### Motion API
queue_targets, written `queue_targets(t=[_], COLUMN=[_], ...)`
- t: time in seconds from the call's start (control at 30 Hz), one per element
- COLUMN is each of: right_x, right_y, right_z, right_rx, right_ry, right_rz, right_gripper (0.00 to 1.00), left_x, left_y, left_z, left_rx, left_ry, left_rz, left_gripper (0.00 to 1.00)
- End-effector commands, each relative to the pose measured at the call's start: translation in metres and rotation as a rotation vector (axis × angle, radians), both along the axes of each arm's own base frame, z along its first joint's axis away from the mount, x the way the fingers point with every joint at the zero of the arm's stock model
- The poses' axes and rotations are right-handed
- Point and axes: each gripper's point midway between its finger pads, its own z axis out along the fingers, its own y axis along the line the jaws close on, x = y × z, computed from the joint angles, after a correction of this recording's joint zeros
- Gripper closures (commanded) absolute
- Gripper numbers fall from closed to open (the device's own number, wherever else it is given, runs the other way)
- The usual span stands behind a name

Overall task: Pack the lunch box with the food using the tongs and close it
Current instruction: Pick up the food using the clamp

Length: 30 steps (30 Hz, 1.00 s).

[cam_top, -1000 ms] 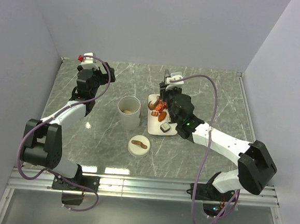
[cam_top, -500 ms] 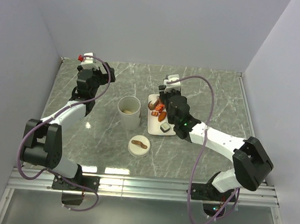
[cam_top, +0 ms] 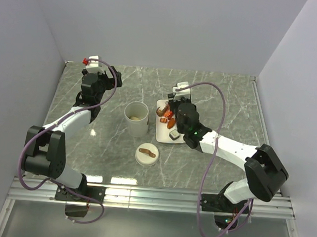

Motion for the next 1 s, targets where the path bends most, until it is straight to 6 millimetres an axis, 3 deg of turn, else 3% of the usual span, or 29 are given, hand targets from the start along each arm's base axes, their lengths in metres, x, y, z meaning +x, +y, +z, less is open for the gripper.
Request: queue_targets(t=[0.0, 0.3, 0.77, 0.97], right_x=[0.002, -0.003, -0.012, -0.008], right_y=[-0.004, -0.008, 0.003, 0.003], right_z=[0.000, -0.003, -0.013, -0.015], right_rx=[0.017, -0.004, -0.047, -0.069], right_ry=[-0.005, 0.008, 0.045, 0.049], right_rz=[-0.031, -0.049, -0.044, -0.069], right_gripper=[0.51, 0.51, 0.52, 0.65], left_x=[0.003, 0.002, 0.000, -0.002], left_y=[-0.008, -0.008, -0.009, -0.009], left_z=[0.028, 0.029, 0.030, 0.031], left_rx=[-0.010, -0.010, -0.008, -0.003], left_ry=[-0.073, -0.076, -0.079, -0.081], left_rz=[-0.030, -0.032, -0.030, -0.023], left_gripper=[0.01, 0.01, 0.01, 0.01])
